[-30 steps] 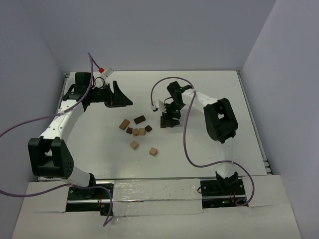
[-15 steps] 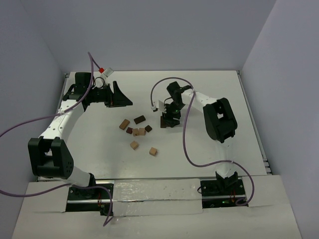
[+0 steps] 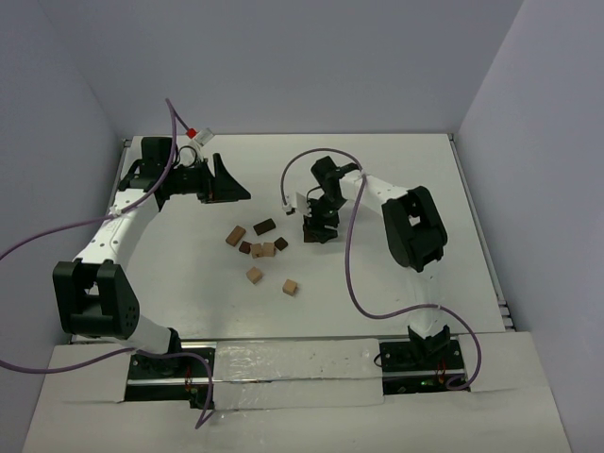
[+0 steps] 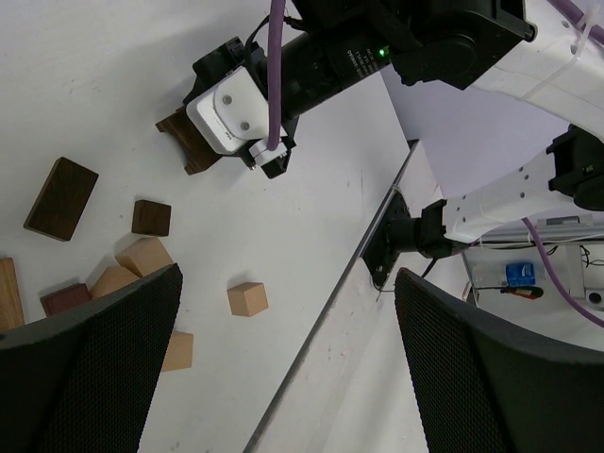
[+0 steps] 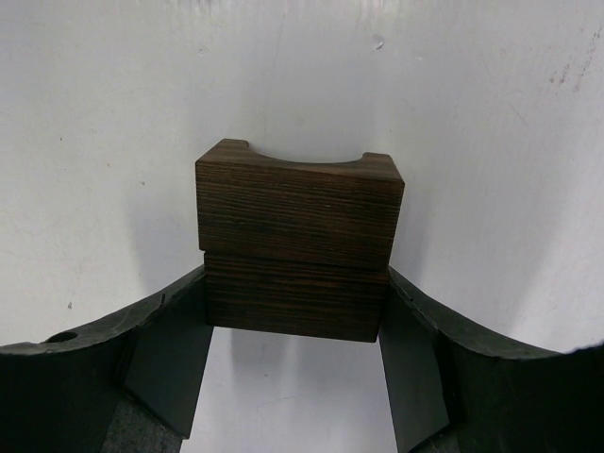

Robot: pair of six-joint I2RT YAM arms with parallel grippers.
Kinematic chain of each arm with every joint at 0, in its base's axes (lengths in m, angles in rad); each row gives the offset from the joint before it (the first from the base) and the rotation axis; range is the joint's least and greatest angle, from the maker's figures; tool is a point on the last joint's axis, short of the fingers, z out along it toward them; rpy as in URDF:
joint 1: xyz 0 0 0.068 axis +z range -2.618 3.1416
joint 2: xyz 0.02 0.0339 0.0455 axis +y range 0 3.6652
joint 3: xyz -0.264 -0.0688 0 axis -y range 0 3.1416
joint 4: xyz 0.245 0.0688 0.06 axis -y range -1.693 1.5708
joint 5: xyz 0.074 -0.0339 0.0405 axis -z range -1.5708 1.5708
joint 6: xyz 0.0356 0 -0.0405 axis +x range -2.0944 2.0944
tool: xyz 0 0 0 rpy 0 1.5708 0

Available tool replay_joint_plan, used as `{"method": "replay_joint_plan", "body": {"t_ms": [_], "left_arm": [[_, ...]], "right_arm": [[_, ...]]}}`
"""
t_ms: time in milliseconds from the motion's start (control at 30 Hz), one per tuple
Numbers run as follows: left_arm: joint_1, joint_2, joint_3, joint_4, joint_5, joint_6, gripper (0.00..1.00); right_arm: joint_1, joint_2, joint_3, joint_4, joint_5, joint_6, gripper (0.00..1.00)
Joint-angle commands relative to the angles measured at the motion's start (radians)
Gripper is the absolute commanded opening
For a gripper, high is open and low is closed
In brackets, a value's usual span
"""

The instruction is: Build the wood block tower

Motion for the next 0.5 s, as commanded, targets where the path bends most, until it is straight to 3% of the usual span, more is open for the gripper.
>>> {"method": "replay_joint_plan", "body": {"t_ms": [0,467], "left_arm": [[0.009,-0.026,0.013,0.007,0.028,0.030,0.99],[0.023,-0.026,0.002,0.003,0.034,0.045,0.99]], "right_arm": [[0.022,0.013,0.033,-0.008,-0.002,0.009,0.58],[0.036,0.040,0.065,-0.016,0.026,0.034,0.63]]}}
